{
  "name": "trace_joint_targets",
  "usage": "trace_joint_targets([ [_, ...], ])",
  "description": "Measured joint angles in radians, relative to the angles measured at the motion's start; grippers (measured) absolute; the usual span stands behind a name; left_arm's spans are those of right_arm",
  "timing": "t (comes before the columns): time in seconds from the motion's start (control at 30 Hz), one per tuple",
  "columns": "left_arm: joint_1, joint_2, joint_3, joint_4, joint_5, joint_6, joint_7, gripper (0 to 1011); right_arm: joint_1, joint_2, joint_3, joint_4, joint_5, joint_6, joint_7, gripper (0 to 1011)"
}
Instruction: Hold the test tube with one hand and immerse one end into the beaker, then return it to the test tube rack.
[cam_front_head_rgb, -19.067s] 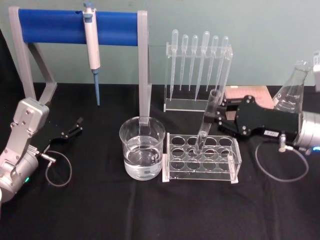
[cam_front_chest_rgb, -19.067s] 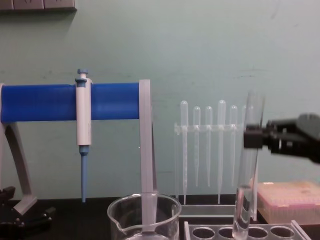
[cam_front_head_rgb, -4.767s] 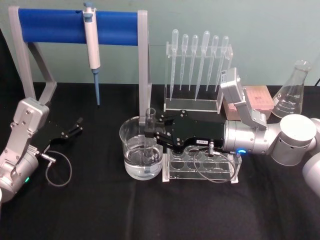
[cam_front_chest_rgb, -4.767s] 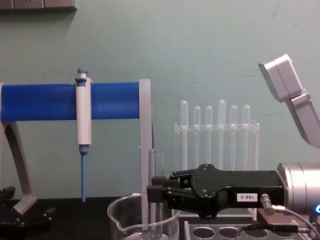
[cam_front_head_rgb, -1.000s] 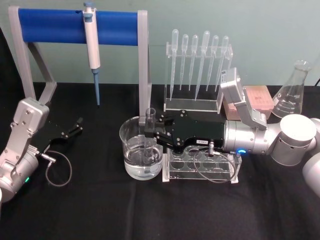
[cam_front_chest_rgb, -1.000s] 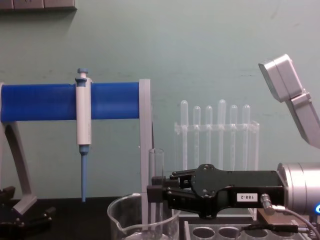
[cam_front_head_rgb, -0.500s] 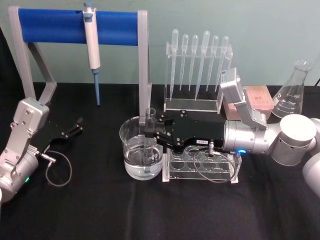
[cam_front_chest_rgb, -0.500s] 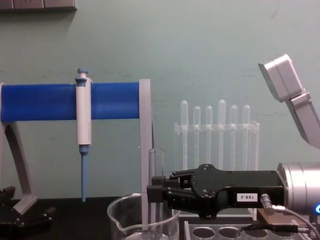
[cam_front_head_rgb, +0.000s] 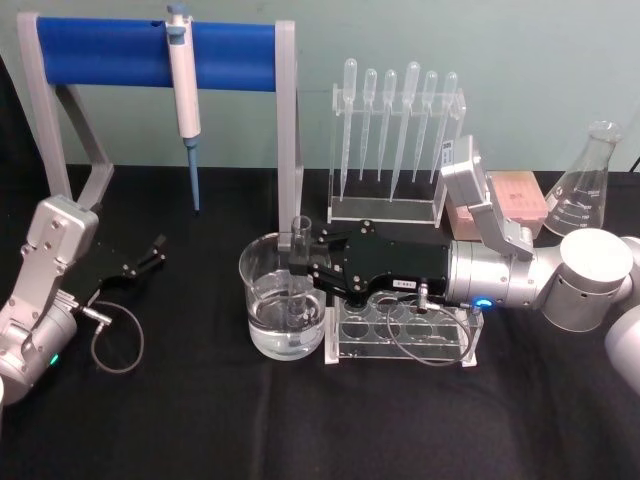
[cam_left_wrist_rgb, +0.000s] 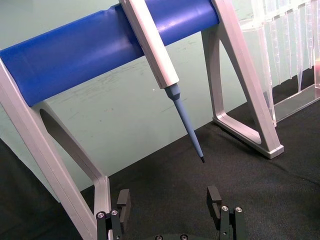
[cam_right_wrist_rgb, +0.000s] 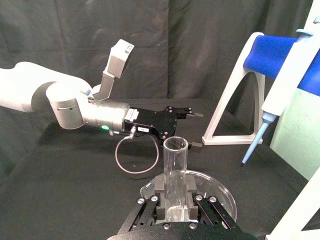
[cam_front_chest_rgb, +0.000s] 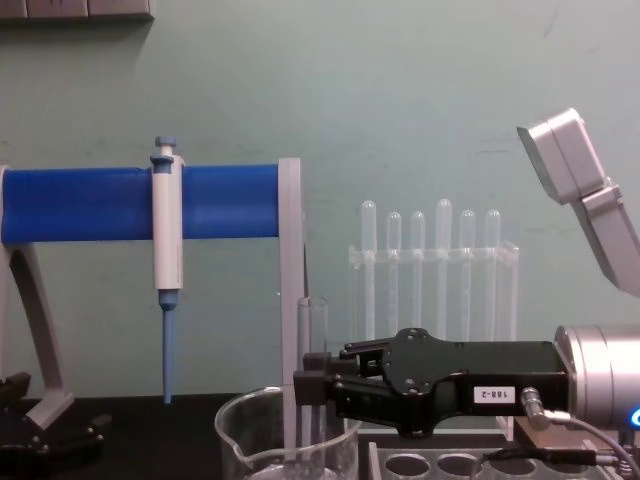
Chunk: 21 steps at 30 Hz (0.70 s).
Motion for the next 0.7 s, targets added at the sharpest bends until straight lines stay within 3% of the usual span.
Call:
trace_joint_targets([
  [0.7, 0.0, 0.0, 0.0, 0.0, 0.0, 0.0, 0.0, 1000, 0.0, 0.0, 0.0, 0.0, 0.0, 0.0, 0.0, 242],
])
